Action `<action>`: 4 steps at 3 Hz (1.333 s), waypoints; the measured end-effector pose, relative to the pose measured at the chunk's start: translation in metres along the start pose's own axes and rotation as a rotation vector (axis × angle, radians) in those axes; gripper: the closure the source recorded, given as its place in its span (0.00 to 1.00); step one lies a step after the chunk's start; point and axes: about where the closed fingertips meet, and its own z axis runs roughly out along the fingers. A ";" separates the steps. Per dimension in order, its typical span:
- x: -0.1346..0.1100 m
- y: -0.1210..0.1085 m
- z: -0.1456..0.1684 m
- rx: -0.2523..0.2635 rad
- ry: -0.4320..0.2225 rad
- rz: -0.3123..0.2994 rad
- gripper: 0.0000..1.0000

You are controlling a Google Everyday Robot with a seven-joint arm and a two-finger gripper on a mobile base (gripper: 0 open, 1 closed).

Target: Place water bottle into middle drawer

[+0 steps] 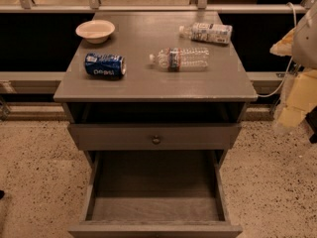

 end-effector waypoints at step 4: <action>-0.159 -0.127 0.047 0.085 -0.149 -0.404 0.00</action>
Offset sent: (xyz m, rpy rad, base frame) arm 0.0778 0.0628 0.0232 0.0115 -0.1432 0.2767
